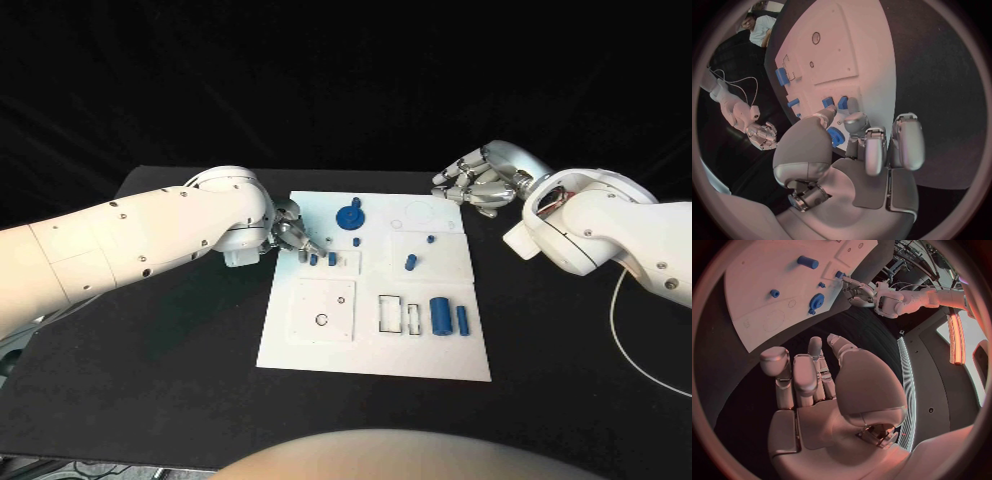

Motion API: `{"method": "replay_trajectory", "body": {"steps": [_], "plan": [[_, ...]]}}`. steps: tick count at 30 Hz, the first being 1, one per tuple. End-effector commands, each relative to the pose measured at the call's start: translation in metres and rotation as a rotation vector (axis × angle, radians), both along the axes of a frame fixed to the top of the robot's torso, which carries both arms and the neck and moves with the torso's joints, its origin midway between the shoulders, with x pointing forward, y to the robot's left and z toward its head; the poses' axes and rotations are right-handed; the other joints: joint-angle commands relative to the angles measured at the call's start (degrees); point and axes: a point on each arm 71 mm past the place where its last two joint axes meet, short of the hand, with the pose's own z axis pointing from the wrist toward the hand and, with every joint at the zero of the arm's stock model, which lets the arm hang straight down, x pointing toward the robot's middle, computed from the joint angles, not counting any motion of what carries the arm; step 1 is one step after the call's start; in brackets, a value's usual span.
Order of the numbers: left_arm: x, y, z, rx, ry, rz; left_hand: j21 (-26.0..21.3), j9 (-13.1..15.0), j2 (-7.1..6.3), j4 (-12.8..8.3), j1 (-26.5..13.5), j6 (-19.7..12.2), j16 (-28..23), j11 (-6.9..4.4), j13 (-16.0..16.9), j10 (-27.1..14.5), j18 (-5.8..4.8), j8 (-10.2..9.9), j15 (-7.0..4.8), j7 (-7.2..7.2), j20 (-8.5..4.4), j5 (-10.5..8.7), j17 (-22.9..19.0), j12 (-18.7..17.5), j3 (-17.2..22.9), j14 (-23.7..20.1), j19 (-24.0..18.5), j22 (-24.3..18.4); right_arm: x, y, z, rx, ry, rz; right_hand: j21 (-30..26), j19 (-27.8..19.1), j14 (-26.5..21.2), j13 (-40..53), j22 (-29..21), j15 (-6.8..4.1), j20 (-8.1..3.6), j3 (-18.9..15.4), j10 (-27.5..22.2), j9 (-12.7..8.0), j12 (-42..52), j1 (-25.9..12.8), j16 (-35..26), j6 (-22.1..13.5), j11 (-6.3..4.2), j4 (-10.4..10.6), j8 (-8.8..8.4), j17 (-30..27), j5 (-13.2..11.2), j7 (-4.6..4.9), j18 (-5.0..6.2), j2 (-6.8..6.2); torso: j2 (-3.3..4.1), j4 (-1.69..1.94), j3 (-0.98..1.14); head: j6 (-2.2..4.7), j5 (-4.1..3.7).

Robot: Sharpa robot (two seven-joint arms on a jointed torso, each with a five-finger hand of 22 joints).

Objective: Assemble the parts on the task board

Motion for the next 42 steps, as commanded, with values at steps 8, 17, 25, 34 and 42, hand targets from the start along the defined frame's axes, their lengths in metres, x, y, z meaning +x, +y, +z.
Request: {"method": "replay_trajectory", "body": {"steps": [8, 17, 25, 34, 42], "plan": [[0.006, 0.005, 0.012, -0.299, -0.081, 0.16, -9.3, -0.3, 0.86, 3.0, 0.8, -3.1, -0.1, 1.29, -10.0, -5.4, 0.77, -2.8, 0.31, 1.56, 0.13, -0.15, 14.7, -9.0, -7.0, 5.9, -0.5, 4.4, 0.0, 0.001, 0.0, -0.001, 0.001, 0.013, -0.4, -0.5, 0.6, -0.1, -0.2, 0.06, 0.05, 0.0, -0.4, 0.1, 0.2, 0.4, -0.3, -0.2, 0.02, 0.4, -0.12, -0.2, 0.3, 0.26, 0.35, 0.33, -0.09, 0.02, 0.12, 0.18, -0.09], [0.009, 0.004, 0.022, -0.468, -0.178, 0.157, -37.4, -1.4, 4.1, 2.1, 10.8, -11.0, -12.4, 4.79, -17.9, -16.5, 5.28, -4.0, 3.16, 5.14, 2.71, 0.03, 0.8, -16.1, -9.6, -0.2, -11.1, -10.2, -0.001, 0.0, 0.0, -0.002, 0.002, 0.01, -0.5, -0.5, 0.6, -0.1, -0.3, 0.07, 0.05, 0.0, -0.4, 0.1, 0.2, 0.4, -0.3, -0.2, 0.02, 0.4, -0.12, -0.2, 0.3, 0.27, 0.36, 0.31, -0.05, 0.01, 0.03, 0.22, -0.23], [0.008, -0.019, 0.035, -0.568, -0.402, -0.083, -55.2, -6.7, 2.73, -5.1, 28.1, -15.3, -41.7, 8.29, -26.6, -27.9, 6.44, -8.3, 6.69, 8.9, 5.59, -0.02, -27.3, -26.6, -3.4, -21.2, -21.4, -20.6, 0.0, -0.001, 0.0, 0.001, -0.001, 0.009, -0.5, -0.6, 0.6, -0.1, -0.3, 0.07, 0.05, 0.0, -0.5, 0.1, 0.2, 0.4, -0.4, -0.3, 0.02, 0.4, -0.13, -0.3, 0.3, 0.26, 0.36, 0.3, 0.0, -0.07, -0.03, 0.34, -0.18], [0.004, -0.036, 0.033, -0.527, -0.538, -0.261, -55.8, -17.3, 0.83, -9.2, 31.8, -8.4, -45.4, 8.63, -39.4, -22.6, 6.79, -18.5, 6.48, 8.53, 5.82, 0.01, -34.1, -36.6, 0.8, -20.2, -21.6, -20.6, 0.0, 0.0, 0.0, 0.005, -0.003, 0.01, -0.5, -0.6, 0.5, -0.1, -0.3, 0.07, 0.06, 0.1, -0.5, 0.1, 0.3, 0.5, -0.4, -0.3, 0.01, 0.4, -0.13, -0.3, 0.4, 0.26, 0.36, 0.3, 0.02, -0.03, -0.01, 0.55, -0.2], [0.007, -0.042, 0.023, -0.398, -0.549, -0.291, -54.2, -20.3, -0.76, -8.3, 28.9, -5.7, -35.5, 8.55, -44.1, -21.7, 6.97, -21.6, 6.35, 8.25, 5.69, -0.02, -28.6, -40.5, -1.1, -11.5, -15.5, -20.6, 0.0, 0.0, 0.0, 0.005, -0.004, 0.011, -0.5, -0.5, 0.5, -0.2, -0.3, 0.07, 0.06, 0.2, -0.5, 0.1, 0.3, 0.6, -0.4, -0.3, 0.01, 0.4, -0.13, -0.2, 0.5, 0.26, 0.35, 0.32, 0.02, -0.03, 0.01, 0.53, -0.23]]}}
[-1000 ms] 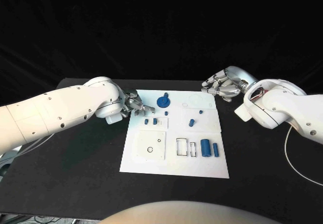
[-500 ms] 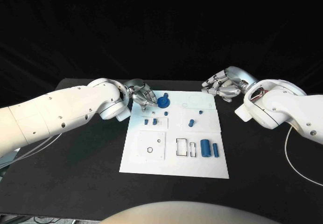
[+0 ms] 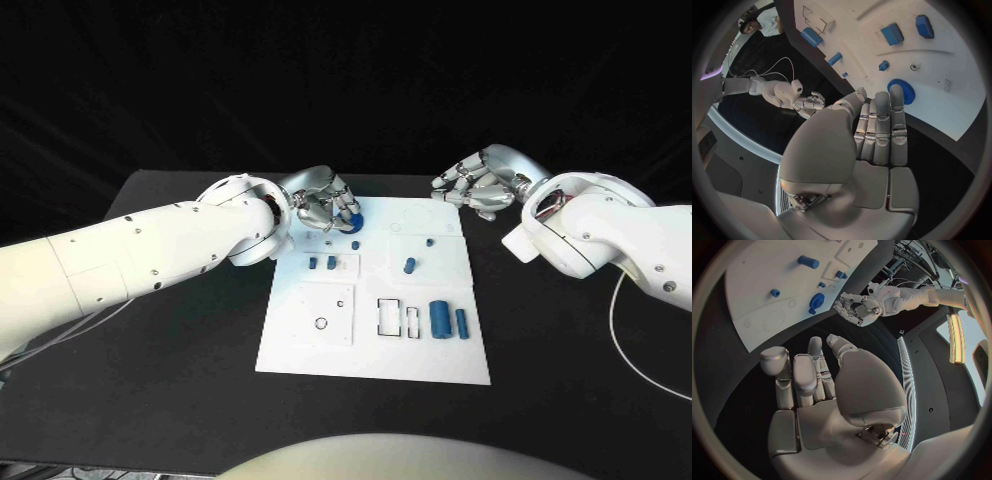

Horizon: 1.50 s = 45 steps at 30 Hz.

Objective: Assemble the parts on the task board

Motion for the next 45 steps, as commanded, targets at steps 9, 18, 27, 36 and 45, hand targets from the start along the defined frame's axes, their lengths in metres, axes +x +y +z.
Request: {"method": "replay_trajectory", "body": {"steps": [9, 18, 27, 36, 45], "plan": [[0.005, -0.011, -0.018, 0.197, -0.032, -0.036, 0.7, -1.9, -0.86, 0.8, -1.8, 2.4, 9.2, 0.3, -3.4, 0.3, 0.19, -2.0, -0.01, -0.22, 0.11, -0.09, 6.8, -3.1, -2.2, 4.2, 3.4, 0.0, 0.0, 0.002, 0.0, 0.005, -0.005, 0.014, -0.4, -0.4, 0.5, -0.1, -0.2, 0.07, -0.15, 0.0, -0.5, 0.1, 0.3, 0.4, -0.1, -0.3, 0.03, 0.2, -0.13, 0.0, 0.3, 0.26, 0.39, 0.1, 0.04, -0.04, 0.0, -0.07, -0.26], [0.008, -0.014, -0.026, 0.233, -0.008, -0.044, 0.4, -2.4, -0.55, 0.8, -1.6, 3.3, 10.5, 0.15, -4.1, 1.6, 0.22, -2.5, -0.13, -0.33, 0.09, -0.05, 7.5, -3.3, -2.6, 4.3, 3.7, -0.2, 0.0, 0.002, 0.0, 0.008, -0.004, 0.014, -0.7, -0.7, 0.4, -0.1, -0.7, 0.08, -0.14, 0.1, -0.6, 0.0, 0.3, 0.5, -0.4, -0.4, 0.06, 0.3, -0.18, -0.2, 0.5, 0.31, 0.48, 0.08, 0.0, 0.03, 0.06, -0.19, -0.34], [0.007, -0.02, -0.028, 0.25, 0.006, -0.066, 0.8, -3.1, -0.08, 0.8, -1.2, 4.9, 15.3, -0.34, -4.9, 3.9, 0.22, -3.2, -0.48, -0.71, -0.24, -0.01, 11.6, -3.6, -2.7, 6.4, 4.8, 0.3, 0.0, 0.003, 0.0, 0.009, -0.003, 0.016, -0.7, -0.7, 0.4, -0.1, -0.7, 0.08, -0.14, 0.1, -0.7, 0.0, 0.3, 0.5, -0.4, -0.4, 0.06, 0.3, -0.18, -0.2, 0.5, 0.31, 0.48, 0.08, -0.02, -0.01, 0.04, -0.33, -0.28], [0.006, -0.023, -0.028, 0.252, -0.006, -0.066, 1.5, -3.7, 0.17, 0.8, -0.9, 5.6, 19.0, -0.53, -5.5, 5.2, 0.18, -4.0, -0.67, -0.8, -0.46, 0.02, 14.9, -4.1, -2.5, 8.0, 5.8, 1.0, 0.0, 0.003, 0.0, 0.009, -0.003, 0.018, -0.7, -0.7, 0.4, -0.1, -0.7, 0.08, -0.14, 0.1, -0.7, 0.0, 0.3, 0.5, -0.4, -0.4, 0.06, 0.3, -0.18, -0.2, 0.5, 0.31, 0.48, 0.08, 0.02, -0.03, 0.06, -0.35, -0.35], [0.007, -0.026, -0.03, 0.278, 0.003, -0.058, 7.3, -4.2, 0.59, 0.7, -0.6, 6.7, 22.7, -0.71, -6.0, 6.1, -0.61, -4.5, -0.82, -0.9, -0.66, 0.0, 18.5, -4.7, -1.8, 9.7, 7.9, 4.6, 0.0, 0.005, 0.0, 0.009, -0.002, 0.022, -0.7, -0.7, 0.4, -0.1, -0.7, 0.08, -0.14, 0.1, -0.7, 0.0, 0.3, 0.5, -0.4, -0.4, 0.06, 0.3, -0.18, -0.2, 0.5, 0.31, 0.48, 0.08, -0.01, -0.02, 0.07, -0.48, -0.4]]}}
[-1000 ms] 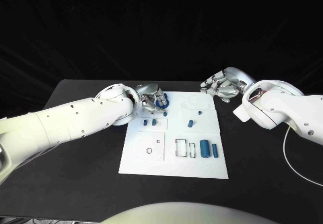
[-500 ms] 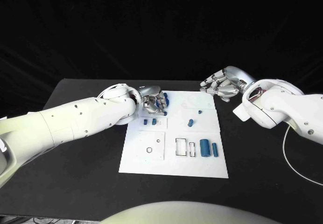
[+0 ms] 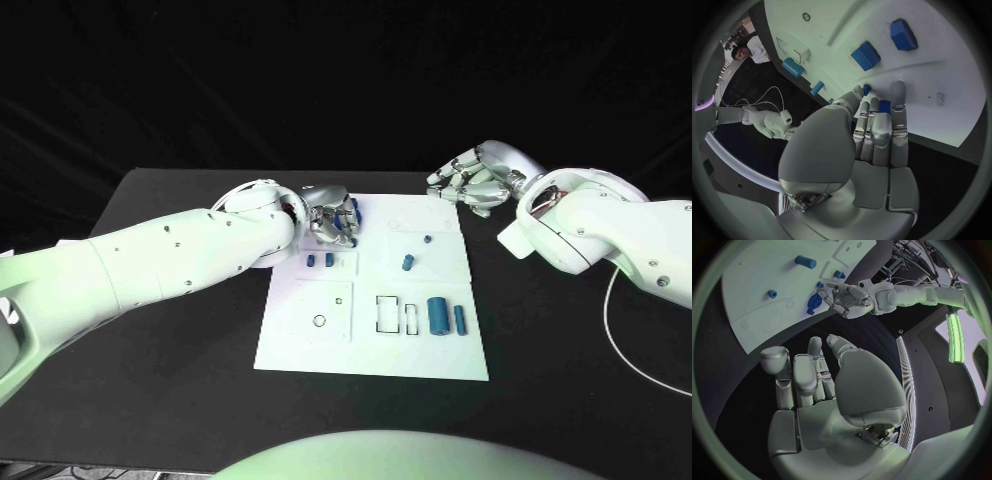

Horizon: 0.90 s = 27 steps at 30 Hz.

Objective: Assemble the parts on the task board

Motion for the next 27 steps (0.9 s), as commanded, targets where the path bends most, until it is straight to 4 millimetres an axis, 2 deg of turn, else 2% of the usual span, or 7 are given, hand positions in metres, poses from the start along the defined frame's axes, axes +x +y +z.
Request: {"method": "replay_trajectory", "body": {"steps": [1, 10, 18, 27], "plan": [[0.0001, -0.0017, -0.0025, 0.036, 0.013, -0.002, 2.5, -0.1, 0.54, 0.1, -0.3, 0.5, 1.3, -0.06, -0.2, 0.6, -0.82, -0.3, -0.01, -0.06, -0.07, 0.0, 1.4, -0.3, 0.4, 0.9, 1.1, 1.5, -0.0003, 0.0011, -0.0002, 0.001, -0.001, 0.012, -0.3, -0.5, 0.4, -0.1, -0.1, 0.08, 0.06, 0.1, -0.4, 0.0, 0.3, 0.5, -0.4, -0.1, -0.06, 0.3, -0.18, 0.0, 0.2, 0.19, 0.47, 0.09, 0.0, 0.0, 0.02, -0.07, -0.04], [0.0004, -0.0059, -0.007, 0.054, 0.026, -0.003, 10.7, -0.6, 0.71, 0.0, -0.3, 1.3, 5.2, -0.25, -0.6, 1.3, -1.99, -0.8, -0.2, -0.25, -0.28, 0.0, 5.7, -0.9, 0.9, 3.1, 3.9, 6.4, -0.0005, 0.002, -0.0003, 0.002, 0.001, 0.016, -0.3, -0.4, 0.4, -0.1, 0.0, 0.1, 0.07, 0.2, -0.4, 0.0, 0.3, 0.6, -0.3, -0.2, -0.04, 0.3, -0.19, 0.0, 0.4, 0.22, 0.45, 0.1, -0.03, -0.03, -0.01, -0.24, -0.14], [0.0004, -0.0087, -0.0086, 0.064, 0.034, -0.005, 14.4, -0.7, 0.72, 0.0, -0.3, 1.7, 6.8, -0.36, -0.8, 1.7, -2.51, -1.0, -0.3, -0.36, -0.38, 0.0, 7.5, -1.2, 1.1, 4.0, 5.1, 8.7, -0.0004, 0.0027, -0.0003, 0.002, 0.001, 0.018, -0.3, -0.4, 0.4, -0.1, 0.0, 0.1, 0.07, 0.2, -0.4, 0.0, 0.3, 0.6, -0.3, -0.2, -0.04, 0.3, -0.19, 0.0, 0.4, 0.22, 0.45, 0.1, -0.04, 0.05, -0.02, -0.32, -0.27], [0.0007, -0.0106, -0.0103, 0.076, 0.041, -0.009, 15.5, -0.8, 0.96, -0.1, -0.1, 2.0, 7.0, -0.43, -0.8, 2.1, -2.65, -1.0, -0.38, -0.37, -0.44, 0.04, 7.6, -1.3, 1.5, 4.2, 5.4, 9.4, -0.0001, 0.0039, -0.0005, 0.003, 0.002, 0.02, -0.3, -0.4, 0.4, -0.1, 0.0, 0.1, 0.07, 0.2, -0.4, 0.0, 0.3, 0.6, -0.3, -0.2, -0.04, 0.3, -0.19, 0.0, 0.4, 0.22, 0.45, 0.1, -0.04, 0.05, -0.03, -0.36, -0.28]]}}
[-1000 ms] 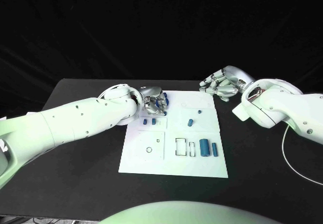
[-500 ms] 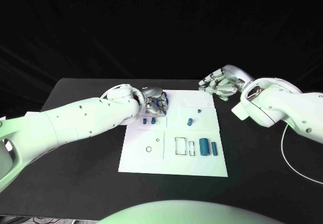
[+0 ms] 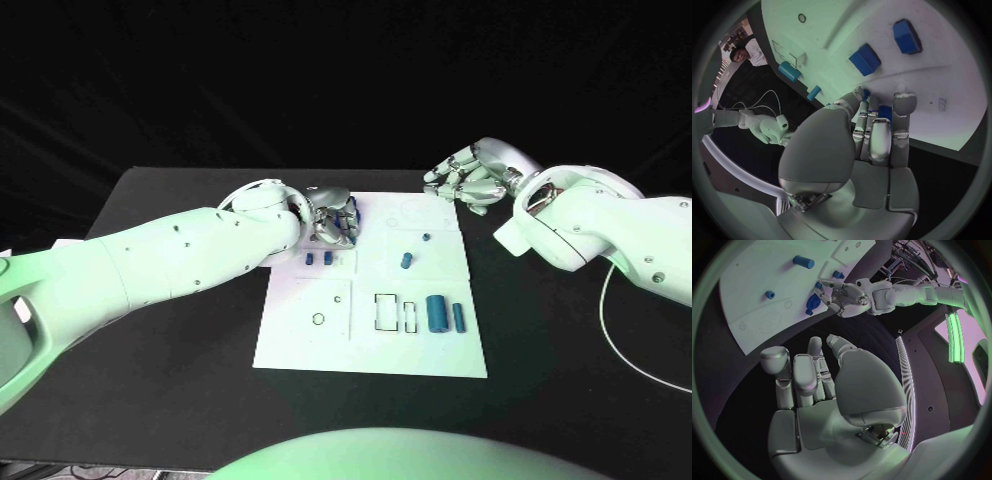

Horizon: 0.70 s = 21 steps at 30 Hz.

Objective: Assemble the parts on the task board

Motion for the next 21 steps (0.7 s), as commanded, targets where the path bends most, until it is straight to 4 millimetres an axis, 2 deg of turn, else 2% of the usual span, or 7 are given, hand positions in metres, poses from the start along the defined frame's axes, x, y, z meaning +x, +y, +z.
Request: {"method": "replay_trajectory", "body": {"steps": [1, 15, 21], "plan": [[-0.0015, -0.0019, -0.0045, 0.032, 0.024, -0.013, 0.8, -0.1, 0.79, -0.1, 0.2, 0.6, 0.5, -0.2, 0.0, 0.5, -0.87, -0.2, -0.07, -0.09, 0.05, 0.04, 0.2, -0.3, 0.5, 0.5, 0.6, 0.4, -0.0003, 0.0015, -0.0004, 0.0, 0.0, 0.014, -0.3, -0.4, 0.4, -0.1, 0.0, 0.1, 0.07, 0.0, -0.5, 0.0, 0.3, 0.6, -0.3, -0.2, -0.08, 0.1, -0.19, 0.0, 0.4, 0.22, 0.45, 0.1, 0.01, 0.01, -0.01, -0.04, 0.01], [0.0004, -0.0045, -0.0077, 0.029, 0.011, -0.014, 13.5, -0.2, 1.89, -1.7, 1.5, 3.3, 1.9, -0.84, 0.0, 3.6, -2.76, -0.1, -0.76, -0.34, -0.54, 0.05, 1.4, -1.4, 2.9, 2.0, 4.2, 7.6, -0.0003, 0.0027, -0.0007, 0.0, 0.002, 0.017, -0.3, -0.4, 0.4, -0.1, 0.0, 0.1, 0.07, 0.0, -0.5, 0.0, 0.3, 0.6, -0.3, -0.2, -0.08, 0.1, -0.19, 0.0, 0.4, 0.22, 0.45, 0.1, -0.03, 0.0, 0.03, -0.22, -0.14], [-0.0005, -0.0047, -0.0058, 0.006, -0.011, -0.016, 16.2, -0.2, 1.93, -2.3, 1.4, 4.0, 2.0, -0.99, 0.0, 4.6, -3.19, -0.2, -0.92, -0.33, -0.77, 0.05, 1.3, -2.3, 3.9, 2.4, 4.9, 9.2, -0.0004, 0.003, -0.0008, 0.0, 0.002, 0.018, -0.3, -0.4, 0.4, -0.1, 0.0, 0.12, 0.08, 0.1, -0.5, 0.0, 0.3, 0.6, -0.3, -0.2, -0.06, 0.3, -0.19, 0.1, 0.5, 0.25, 0.45, 0.15, -0.02, 0.0, 0.02, -0.16, -0.13]]}}
